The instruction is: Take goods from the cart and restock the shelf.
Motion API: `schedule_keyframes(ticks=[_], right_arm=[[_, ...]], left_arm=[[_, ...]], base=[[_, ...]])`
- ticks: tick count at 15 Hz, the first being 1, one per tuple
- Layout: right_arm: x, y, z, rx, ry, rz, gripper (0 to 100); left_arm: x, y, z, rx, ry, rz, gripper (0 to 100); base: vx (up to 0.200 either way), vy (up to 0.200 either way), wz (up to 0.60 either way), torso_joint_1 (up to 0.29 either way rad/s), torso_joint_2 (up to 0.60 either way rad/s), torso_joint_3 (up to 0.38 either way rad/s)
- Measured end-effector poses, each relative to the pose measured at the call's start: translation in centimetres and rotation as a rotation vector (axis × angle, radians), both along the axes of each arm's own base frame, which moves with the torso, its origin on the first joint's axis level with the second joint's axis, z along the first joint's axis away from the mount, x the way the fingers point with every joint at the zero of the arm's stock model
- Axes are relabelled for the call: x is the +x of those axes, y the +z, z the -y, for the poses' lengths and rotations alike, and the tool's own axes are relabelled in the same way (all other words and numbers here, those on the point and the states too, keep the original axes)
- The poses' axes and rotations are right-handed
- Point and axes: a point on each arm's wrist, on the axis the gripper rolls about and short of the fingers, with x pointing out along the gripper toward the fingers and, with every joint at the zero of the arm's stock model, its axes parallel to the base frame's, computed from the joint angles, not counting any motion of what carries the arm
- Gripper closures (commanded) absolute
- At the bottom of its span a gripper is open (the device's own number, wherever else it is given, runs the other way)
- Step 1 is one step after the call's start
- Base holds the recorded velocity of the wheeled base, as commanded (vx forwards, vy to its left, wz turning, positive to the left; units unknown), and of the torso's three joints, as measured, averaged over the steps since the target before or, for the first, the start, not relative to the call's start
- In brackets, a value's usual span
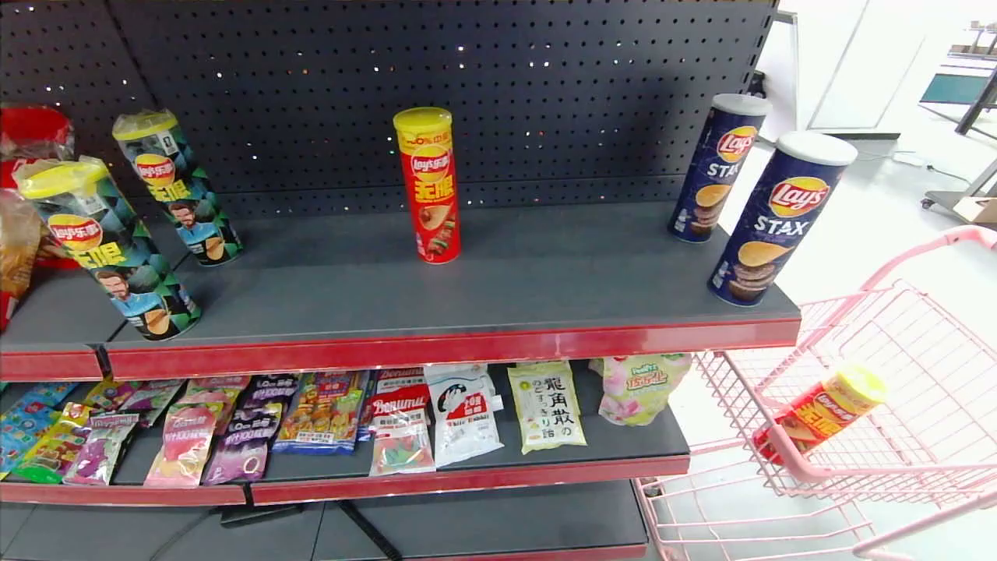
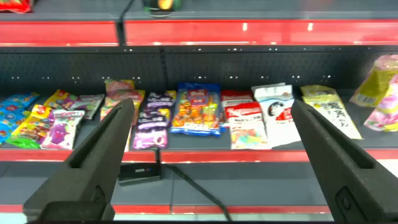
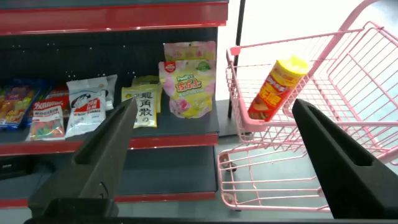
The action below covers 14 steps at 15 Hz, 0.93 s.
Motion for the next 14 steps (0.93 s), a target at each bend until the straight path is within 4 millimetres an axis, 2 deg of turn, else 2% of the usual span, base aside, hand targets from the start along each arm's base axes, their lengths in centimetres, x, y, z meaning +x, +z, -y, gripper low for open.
schedule_keyframes(ticks=[3, 4, 13, 14], right_arm=[[0.0, 0.0, 0.0, 0.0, 0.0, 0.0, 0], [0.0, 0.0, 0.0, 0.0, -0.001, 0.0, 0], [0.0, 0.0, 0.03, 0.0, -0.013, 0.0, 0], [0.0, 0.0, 0.03, 0.001, -0.013, 0.0, 0]], left_arm=[[0.0, 0.0, 0.0, 0.0, 0.0, 0.0, 0], [0.0, 0.0, 0.0, 0.0, 0.0, 0.0, 0], [0.0, -0.01, 0.0, 0.0, 0.0, -0.001, 0], [0.0, 0.0, 0.0, 0.0, 0.0, 0.0, 0]], base=[[0.0, -0.2, 0.0, 0.001, 0.0, -0.001], [0.0, 0.0, 0.0, 0.0, 0.0, 0.0], [0.0, 0.0, -0.6, 0.003, 0.0, 0.001], [0.0, 0.0, 0.0, 0.0, 0.0, 0.0]])
